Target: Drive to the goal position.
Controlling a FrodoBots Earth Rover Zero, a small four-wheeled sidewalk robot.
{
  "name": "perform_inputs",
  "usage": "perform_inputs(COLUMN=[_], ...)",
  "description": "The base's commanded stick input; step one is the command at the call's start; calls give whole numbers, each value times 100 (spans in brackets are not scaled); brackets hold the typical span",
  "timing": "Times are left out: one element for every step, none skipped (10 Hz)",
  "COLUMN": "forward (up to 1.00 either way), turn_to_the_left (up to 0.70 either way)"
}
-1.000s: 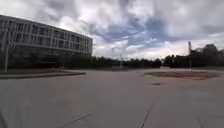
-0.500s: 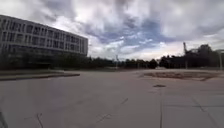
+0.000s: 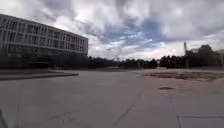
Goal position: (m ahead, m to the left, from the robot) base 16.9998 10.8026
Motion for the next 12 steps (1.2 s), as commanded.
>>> perform_inputs(forward=[100,100,100,100,100,100,100,100,100,100,100,100], turn_to_the_left=[0,0,1,1,0,7,5,0,0,0,2,1])
